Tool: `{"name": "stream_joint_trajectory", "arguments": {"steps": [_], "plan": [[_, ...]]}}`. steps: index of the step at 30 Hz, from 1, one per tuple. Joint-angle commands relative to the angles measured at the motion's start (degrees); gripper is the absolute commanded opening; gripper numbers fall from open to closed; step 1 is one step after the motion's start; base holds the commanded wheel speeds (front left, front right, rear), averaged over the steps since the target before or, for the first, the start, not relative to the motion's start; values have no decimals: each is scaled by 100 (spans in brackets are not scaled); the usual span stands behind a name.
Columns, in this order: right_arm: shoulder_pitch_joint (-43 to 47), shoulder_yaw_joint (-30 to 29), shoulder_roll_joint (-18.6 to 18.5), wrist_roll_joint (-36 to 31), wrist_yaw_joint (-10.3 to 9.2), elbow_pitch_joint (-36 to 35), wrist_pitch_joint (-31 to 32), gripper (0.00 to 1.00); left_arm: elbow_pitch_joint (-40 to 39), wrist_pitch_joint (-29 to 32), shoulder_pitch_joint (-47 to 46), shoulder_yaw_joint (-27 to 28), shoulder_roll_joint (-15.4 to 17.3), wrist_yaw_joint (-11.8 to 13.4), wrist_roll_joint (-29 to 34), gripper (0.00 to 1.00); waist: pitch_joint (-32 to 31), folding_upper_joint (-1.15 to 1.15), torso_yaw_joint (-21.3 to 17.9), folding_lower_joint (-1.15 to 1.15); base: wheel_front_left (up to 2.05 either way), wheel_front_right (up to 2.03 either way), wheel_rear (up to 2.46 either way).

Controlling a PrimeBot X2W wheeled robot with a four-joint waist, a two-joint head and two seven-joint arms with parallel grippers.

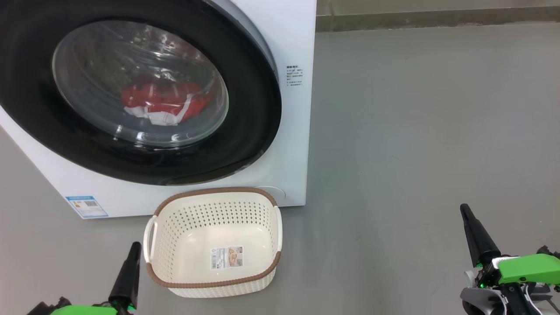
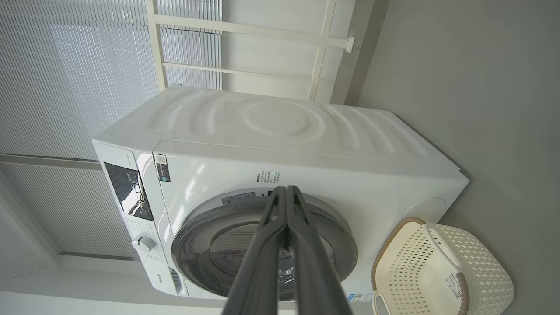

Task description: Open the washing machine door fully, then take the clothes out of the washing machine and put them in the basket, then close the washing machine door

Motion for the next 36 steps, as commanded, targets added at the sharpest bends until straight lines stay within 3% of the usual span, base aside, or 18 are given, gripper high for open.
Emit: {"name": "stream_joint_trajectory", "arguments": {"steps": [1, 3, 4, 10, 14, 17, 36], "plan": [[-242, 104, -63, -15, 3, -166, 32, 0, -160, 24, -239, 187, 61, -35, -41, 0, 0, 0, 0, 0, 0, 0, 0], [-242, 104, -63, -15, 3, -166, 32, 0, -160, 24, -239, 187, 61, -35, -41, 0, 0, 0, 0, 0, 0, 0, 0], [0, 0, 0, 0, 0, 0, 0, 100, 0, 0, 0, 0, 0, 0, 0, 100, 0, 0, 0, 0, 0, 0, 0], [132, 72, 78, -7, 0, 194, -43, 100, 171, -37, 132, -30, -40, 6, 24, 100, 6, 0, 1, 1, 0, 0, 0], [136, 134, 66, -94, 0, 176, -113, 100, 110, -106, 152, -39, -22, 4, 91, 100, -2, 0, 5, 13, 0, 0, 0], [146, 186, 45, -232, 0, 171, -164, 100, 71, -159, 178, -42, 4, 3, 210, 100, 0, 0, 8, 6, 0, 0, 0], [153, 435, -24, -1387, 1, 176, -467, 100, -152, -464, 249, 18, -2, -3, 1699, 100, 58, 0, 30, 0, 0, 0, 0]]}}
